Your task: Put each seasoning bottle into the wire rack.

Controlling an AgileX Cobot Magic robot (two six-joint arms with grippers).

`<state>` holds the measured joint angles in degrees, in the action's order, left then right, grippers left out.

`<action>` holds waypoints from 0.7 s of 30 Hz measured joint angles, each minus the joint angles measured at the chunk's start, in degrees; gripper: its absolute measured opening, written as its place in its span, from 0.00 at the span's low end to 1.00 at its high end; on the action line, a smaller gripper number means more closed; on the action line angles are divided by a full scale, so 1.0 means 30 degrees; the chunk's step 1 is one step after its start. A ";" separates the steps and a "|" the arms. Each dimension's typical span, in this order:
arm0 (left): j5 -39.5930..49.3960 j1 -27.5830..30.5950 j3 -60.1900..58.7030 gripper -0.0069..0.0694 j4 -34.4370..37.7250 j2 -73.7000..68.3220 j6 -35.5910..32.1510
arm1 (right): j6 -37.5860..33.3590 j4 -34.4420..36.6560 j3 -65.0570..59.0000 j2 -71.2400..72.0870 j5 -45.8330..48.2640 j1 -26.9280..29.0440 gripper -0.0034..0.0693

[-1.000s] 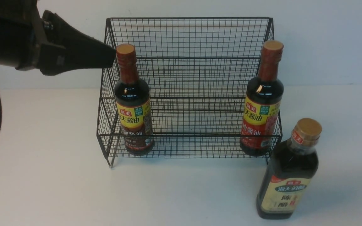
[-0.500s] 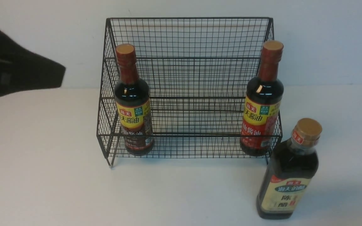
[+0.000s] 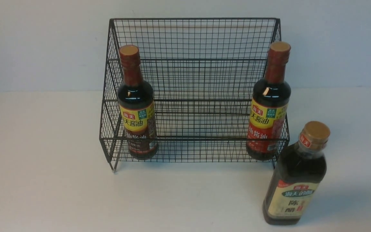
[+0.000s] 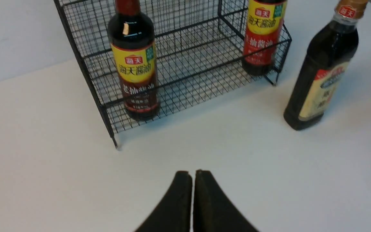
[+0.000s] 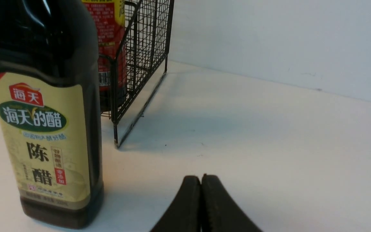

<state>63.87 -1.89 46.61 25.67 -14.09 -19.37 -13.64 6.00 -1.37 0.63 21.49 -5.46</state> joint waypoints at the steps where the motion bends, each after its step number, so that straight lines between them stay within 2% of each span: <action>1: -0.0734 0.0000 -0.0418 0.08 -0.0042 0.0600 0.0000 | 0.0000 0.0000 0.0000 0.0000 0.0000 0.0000 0.03; 6: -0.7168 0.0000 -0.4849 0.08 -0.0370 0.4404 0.0000 | 0.0000 0.0000 0.0000 0.0000 0.0000 0.0000 0.03; 9: -0.9149 0.0000 -0.6388 0.08 -0.0296 0.5014 0.0000 | 0.0000 0.0000 0.0000 0.0000 0.0000 0.0000 0.03; 16: -0.9762 0.0000 -0.8467 0.08 -0.0354 0.5020 0.0000 | 0.0000 0.0000 0.0000 0.0000 0.0007 0.0000 0.03; 21: -1.0241 0.0000 -1.0204 0.08 -0.1355 0.5020 0.0000 | 0.0000 0.0000 0.0000 0.0000 0.0007 0.0000 0.03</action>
<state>33.15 -1.89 16.00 21.60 0.97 -19.37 -13.64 6.00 -1.37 0.63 21.51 -5.46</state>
